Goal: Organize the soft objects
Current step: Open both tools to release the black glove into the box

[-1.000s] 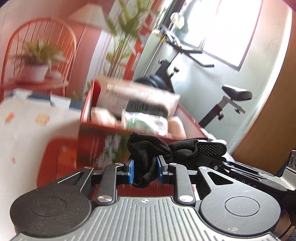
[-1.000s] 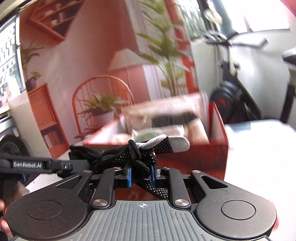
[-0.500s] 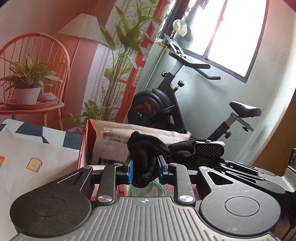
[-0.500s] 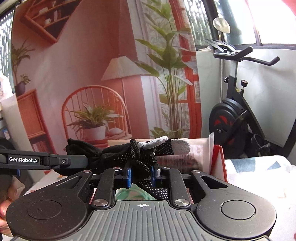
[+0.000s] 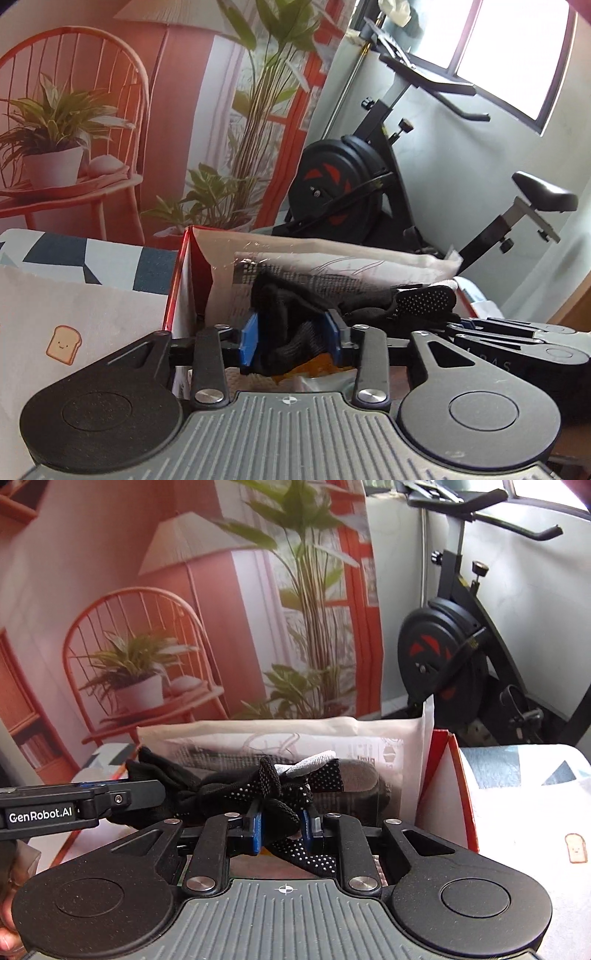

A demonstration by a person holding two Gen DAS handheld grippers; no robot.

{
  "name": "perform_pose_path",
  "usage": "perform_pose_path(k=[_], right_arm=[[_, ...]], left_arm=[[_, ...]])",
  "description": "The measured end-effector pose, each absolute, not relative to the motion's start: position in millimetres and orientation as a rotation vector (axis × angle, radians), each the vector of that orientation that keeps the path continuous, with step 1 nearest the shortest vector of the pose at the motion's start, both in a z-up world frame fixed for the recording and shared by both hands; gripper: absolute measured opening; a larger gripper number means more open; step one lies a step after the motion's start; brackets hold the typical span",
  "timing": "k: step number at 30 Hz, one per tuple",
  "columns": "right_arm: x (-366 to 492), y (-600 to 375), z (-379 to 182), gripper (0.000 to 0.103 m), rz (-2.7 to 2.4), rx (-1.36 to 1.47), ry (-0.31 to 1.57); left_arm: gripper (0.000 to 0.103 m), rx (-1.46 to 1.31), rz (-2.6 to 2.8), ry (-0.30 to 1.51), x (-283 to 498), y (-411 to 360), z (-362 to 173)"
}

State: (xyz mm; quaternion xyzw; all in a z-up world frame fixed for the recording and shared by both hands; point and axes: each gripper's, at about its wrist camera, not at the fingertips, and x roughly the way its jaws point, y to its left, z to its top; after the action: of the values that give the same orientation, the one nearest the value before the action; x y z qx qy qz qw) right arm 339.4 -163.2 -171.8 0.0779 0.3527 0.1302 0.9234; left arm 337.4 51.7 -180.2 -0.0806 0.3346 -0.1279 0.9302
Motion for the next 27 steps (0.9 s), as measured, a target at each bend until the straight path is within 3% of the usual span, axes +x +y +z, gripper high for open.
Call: perform_pose_path(k=[5,7,9,12,13,27], right_arm=[[344,-153,-180,0.036,0.232,0.102,0.771],[342,-150,-179,0.061,0.220,0.084,0.775],[337,-150,-176,0.073,0.215,0.080,0.758],[326,-153,-168,0.098,0.230,0.079,0.719],[321,-156,-164,0.102,0.228,0.077,0.699],[262,-186,-115,0.103,0.233,0.129,0.571]], left_arm=[[0.070,-0.140,-0.249,0.693,339,53,-179],[0.086,-0.128,-0.244,0.690,336,53,-176],[0.095,-0.113,-0.238,0.673,331,53,-172],[0.102,-0.087,-0.227,0.644,323,53,-166],[0.103,-0.084,-0.218,0.642,320,54,-164],[0.103,-0.013,-0.133,0.597,268,56,-112]])
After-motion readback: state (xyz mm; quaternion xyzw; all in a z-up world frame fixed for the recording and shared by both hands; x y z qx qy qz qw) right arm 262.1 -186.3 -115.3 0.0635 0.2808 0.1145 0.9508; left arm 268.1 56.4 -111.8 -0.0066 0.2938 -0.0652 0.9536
